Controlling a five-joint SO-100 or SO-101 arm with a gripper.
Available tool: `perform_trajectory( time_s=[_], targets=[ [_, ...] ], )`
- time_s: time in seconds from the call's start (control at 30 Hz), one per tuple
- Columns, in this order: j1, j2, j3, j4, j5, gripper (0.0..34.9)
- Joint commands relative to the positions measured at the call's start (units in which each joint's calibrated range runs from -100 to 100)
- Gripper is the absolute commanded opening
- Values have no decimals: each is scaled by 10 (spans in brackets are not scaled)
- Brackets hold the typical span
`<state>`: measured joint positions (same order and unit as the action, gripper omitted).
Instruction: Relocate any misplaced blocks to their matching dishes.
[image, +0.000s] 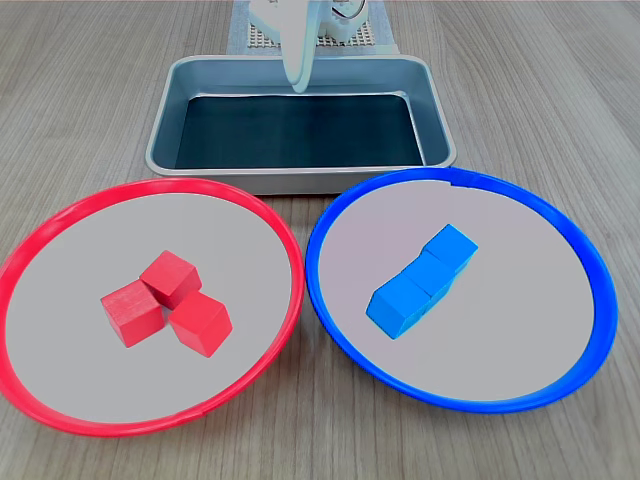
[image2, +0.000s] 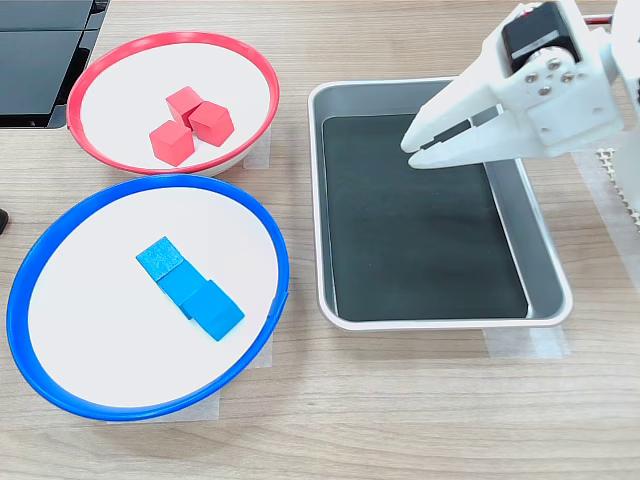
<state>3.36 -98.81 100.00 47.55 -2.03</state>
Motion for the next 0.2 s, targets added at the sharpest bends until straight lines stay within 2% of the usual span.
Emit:
perform_trajectory(
  time_s=[0.0, 0.17],
  targets=[
    [-2, -2, 0, 3, 2, 3],
    [-2, -2, 0, 3, 2, 3]
  ],
)
